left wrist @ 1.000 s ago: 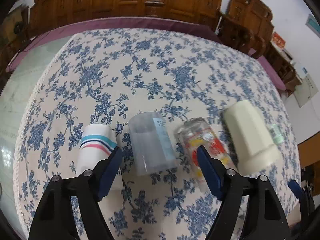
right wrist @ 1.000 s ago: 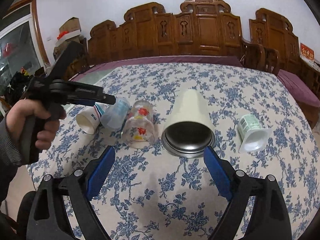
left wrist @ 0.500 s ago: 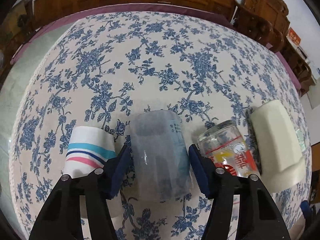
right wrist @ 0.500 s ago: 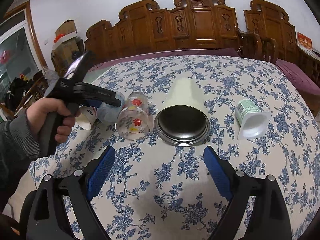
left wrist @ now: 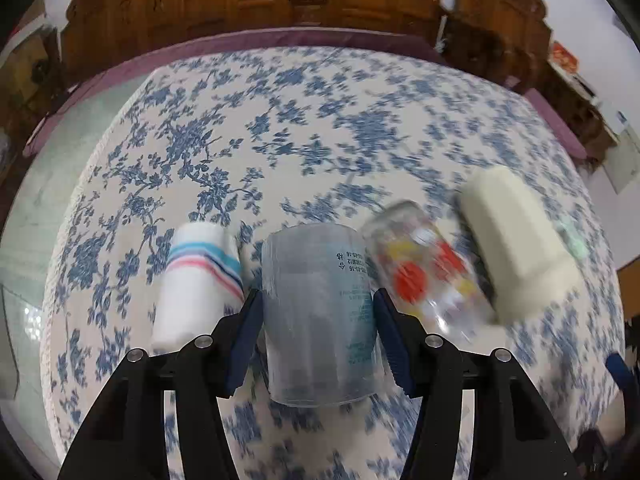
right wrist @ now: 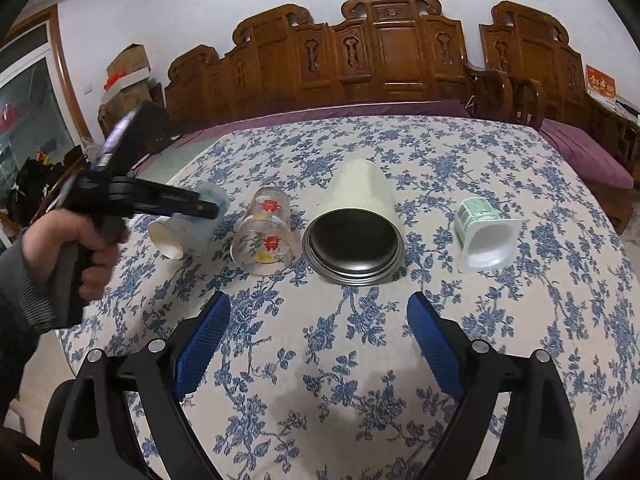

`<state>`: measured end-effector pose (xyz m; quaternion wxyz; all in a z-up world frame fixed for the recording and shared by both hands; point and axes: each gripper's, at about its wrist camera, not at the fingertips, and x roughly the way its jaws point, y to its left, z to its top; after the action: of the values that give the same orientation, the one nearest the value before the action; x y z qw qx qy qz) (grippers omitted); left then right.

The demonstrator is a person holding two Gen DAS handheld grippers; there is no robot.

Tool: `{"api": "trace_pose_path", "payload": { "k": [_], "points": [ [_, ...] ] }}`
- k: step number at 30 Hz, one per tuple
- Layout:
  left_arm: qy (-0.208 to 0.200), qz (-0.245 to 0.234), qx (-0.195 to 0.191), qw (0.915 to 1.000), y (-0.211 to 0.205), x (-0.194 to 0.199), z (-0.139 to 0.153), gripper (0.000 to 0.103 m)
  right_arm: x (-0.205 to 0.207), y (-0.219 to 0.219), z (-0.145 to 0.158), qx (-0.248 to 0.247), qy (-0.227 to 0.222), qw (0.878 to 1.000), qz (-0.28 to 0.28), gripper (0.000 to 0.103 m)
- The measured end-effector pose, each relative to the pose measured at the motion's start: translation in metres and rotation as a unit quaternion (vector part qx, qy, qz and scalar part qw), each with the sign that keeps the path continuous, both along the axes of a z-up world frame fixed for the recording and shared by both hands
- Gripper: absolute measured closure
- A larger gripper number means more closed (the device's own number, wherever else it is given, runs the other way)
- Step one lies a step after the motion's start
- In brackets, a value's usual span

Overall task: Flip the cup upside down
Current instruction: 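Lift the clear plastic cup with the right gripper and pull it back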

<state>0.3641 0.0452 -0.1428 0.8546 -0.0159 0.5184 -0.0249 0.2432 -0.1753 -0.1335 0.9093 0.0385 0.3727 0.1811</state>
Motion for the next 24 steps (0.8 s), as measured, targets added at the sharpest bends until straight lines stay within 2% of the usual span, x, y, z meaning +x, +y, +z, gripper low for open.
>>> {"api": "trace_pose_path", "payload": {
  "k": [6,12,17,24],
  "points": [
    [-0.029,-0.036,-0.018,0.9988,-0.024,-0.053,0.018,0.049,-0.021,-0.018,0.012,0.004,-0.012,1.0,-0.017,0.012],
    [-0.044,-0.077,-0.032,0.9955,-0.061,-0.101,0.021,0.049,-0.043,-0.04,0.017,0.008,-0.016,0.999,-0.038,0.012],
    [-0.037,-0.109,-0.047,0.9923,-0.094,-0.125,0.011,0.049,-0.057,-0.056,0.015,0.007,-0.013,0.998,-0.054,0.012],
    [-0.014,-0.123,-0.043,0.9914,-0.119,-0.13,-0.021,0.049,-0.069,-0.07,0.01,0.003,-0.003,0.998,-0.069,0.012]
  ]
}}
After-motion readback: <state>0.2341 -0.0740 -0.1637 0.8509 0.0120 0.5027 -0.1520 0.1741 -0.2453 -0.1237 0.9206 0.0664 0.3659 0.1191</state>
